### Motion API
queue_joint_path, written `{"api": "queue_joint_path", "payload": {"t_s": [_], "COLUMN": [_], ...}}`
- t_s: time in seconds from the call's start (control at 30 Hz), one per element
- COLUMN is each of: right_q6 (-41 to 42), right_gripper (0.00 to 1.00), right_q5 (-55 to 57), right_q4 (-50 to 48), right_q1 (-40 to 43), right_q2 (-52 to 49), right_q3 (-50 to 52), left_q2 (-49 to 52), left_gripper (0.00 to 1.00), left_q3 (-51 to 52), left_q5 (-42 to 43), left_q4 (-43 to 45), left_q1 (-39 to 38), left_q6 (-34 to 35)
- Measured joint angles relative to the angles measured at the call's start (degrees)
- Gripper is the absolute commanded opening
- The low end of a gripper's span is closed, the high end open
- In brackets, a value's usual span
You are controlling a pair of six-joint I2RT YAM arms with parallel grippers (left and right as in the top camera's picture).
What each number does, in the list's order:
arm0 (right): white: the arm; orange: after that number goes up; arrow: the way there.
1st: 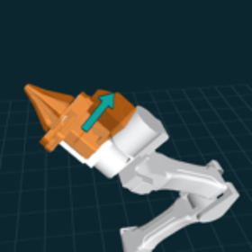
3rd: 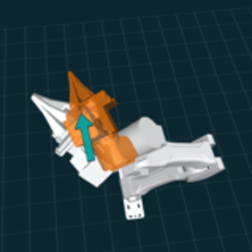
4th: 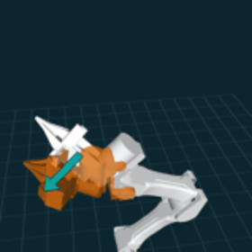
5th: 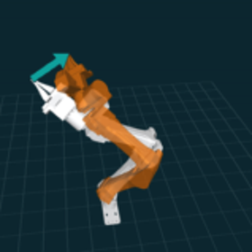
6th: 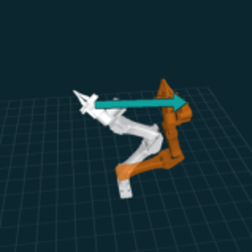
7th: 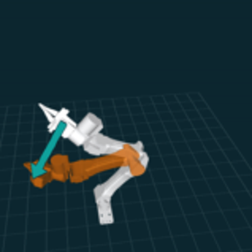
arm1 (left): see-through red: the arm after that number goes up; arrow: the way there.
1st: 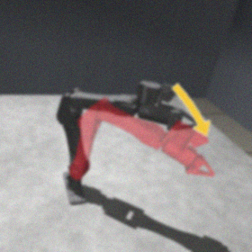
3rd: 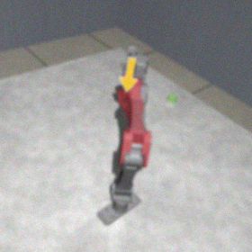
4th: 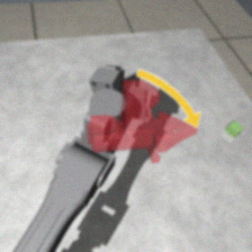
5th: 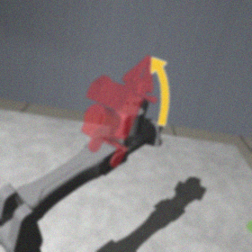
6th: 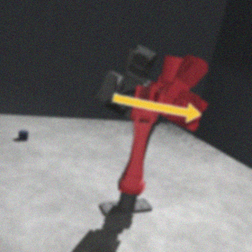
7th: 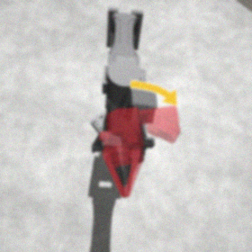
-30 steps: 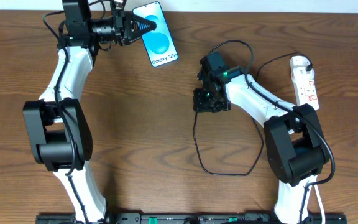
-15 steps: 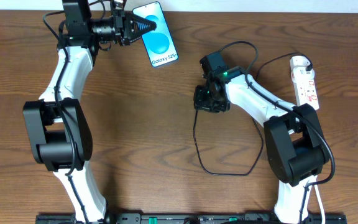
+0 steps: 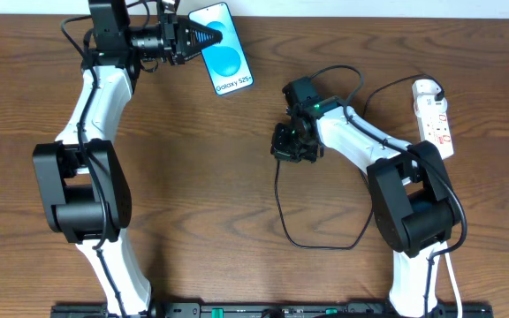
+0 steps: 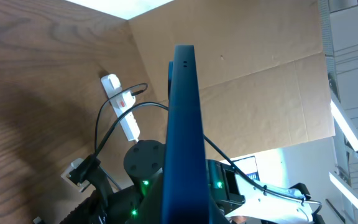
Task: Plug charger to phone and switch on socket
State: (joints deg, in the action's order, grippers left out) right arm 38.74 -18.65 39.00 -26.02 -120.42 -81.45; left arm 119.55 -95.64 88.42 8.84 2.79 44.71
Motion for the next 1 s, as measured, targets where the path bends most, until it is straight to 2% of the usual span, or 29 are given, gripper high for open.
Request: {"api": "queue_joint_path", "payload": {"t_s": [0.1, 0.27, 0.4, 0.6, 0.77, 1.0], "right_q6": [-1.8, -10.1, -22.0, -31.9, -36.6, -38.6], "right_gripper": [0.01, 0.01, 0.01, 0.01, 0.01, 0.01], "right_q5": [-0.6, -5.8, -17.5, -32.6, -42.8, -49.4], "right_q4": [-0.3, -2.0, -2.4, -2.7, -3.5, -5.4], "right_q1": [0.1, 1.7, 5.1, 7.3, 7.4, 7.4], "right_q2": [0.0, 0.5, 4.5, 10.7, 10.9, 10.9], "right_q3": [0.0, 0.1, 0.2, 0.2, 0.2, 0.2], "left_q2": [0.0, 0.0, 0.0, 0.0, 0.0, 0.0], "left_gripper": [0.07, 0.07, 0.07, 0.07, 0.07, 0.07], "left_q3": [0.0, 0.0, 0.0, 0.0, 0.0, 0.0], "left_q5": [0.0, 0.0, 0.0, 0.0, 0.0, 0.0], "left_q4": [0.0, 0.0, 0.0, 0.0, 0.0, 0.0], "left_q1": [0.0, 0.0, 0.0, 0.0, -0.6, -1.9], "left_q6": [0.0, 0.0, 0.0, 0.0, 0.0, 0.0]}}
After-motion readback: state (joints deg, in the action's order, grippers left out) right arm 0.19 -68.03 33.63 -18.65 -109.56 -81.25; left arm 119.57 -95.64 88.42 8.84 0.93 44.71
